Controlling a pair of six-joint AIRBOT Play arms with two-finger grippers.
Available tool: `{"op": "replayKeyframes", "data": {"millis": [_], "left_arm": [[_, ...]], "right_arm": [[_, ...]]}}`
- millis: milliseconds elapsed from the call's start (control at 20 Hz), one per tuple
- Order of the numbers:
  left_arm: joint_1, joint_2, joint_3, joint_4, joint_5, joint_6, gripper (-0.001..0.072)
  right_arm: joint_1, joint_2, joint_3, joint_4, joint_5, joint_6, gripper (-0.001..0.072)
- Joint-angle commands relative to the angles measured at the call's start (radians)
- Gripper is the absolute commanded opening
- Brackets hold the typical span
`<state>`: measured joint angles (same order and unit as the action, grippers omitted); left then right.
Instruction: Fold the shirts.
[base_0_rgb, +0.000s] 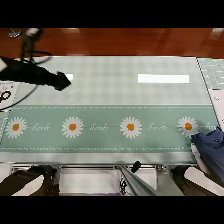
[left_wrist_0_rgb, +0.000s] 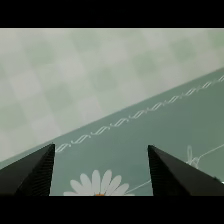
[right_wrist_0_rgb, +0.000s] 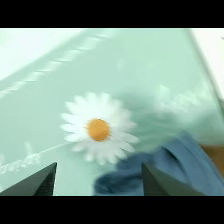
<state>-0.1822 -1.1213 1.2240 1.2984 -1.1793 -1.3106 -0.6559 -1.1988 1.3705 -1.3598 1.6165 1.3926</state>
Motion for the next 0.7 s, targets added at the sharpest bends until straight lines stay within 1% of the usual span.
{"op": "replayKeyframes", "data": {"millis": [0,50,150,200,300,400,650], "left_arm": [[-0.203,-0.071,0.001,0.354,-0.045,-0.218,0.0711],[-0.223,-0.081,0.003,0.393,-0.045,-0.283,0.071],[-0.21,-0.104,0.023,0.394,-0.045,-0.407,0.0708],[-0.198,-0.116,0.035,0.387,-0.046,-0.436,0.0708],[-0.185,-0.131,0.053,0.385,-0.063,-0.439,0.0707],[-0.168,-0.136,0.057,0.385,-0.063,-0.438,0.0707],[-0.129,-0.139,0.057,0.385,-0.062,-0.43,0.0707]], "right_arm": [[0.252,-0.084,0.055,0.051,-0.027,-0.066,0.0608],[0.318,-0.102,0.055,0.015,-0.043,-0.079,0.0608],[0.438,-0.137,0.055,-0.098,-0.083,-0.082,0.0607],[0.491,-0.157,0.055,-0.136,-0.1,-0.082,0.0606],[0.566,-0.193,0.055,-0.172,-0.099,-0.061,0.0607],[0.605,-0.219,0.055,-0.172,-0.098,-0.043,0.0607],[0.615,-0.225,0.055,-0.166,-0.099,-0.043,0.0606]]}}
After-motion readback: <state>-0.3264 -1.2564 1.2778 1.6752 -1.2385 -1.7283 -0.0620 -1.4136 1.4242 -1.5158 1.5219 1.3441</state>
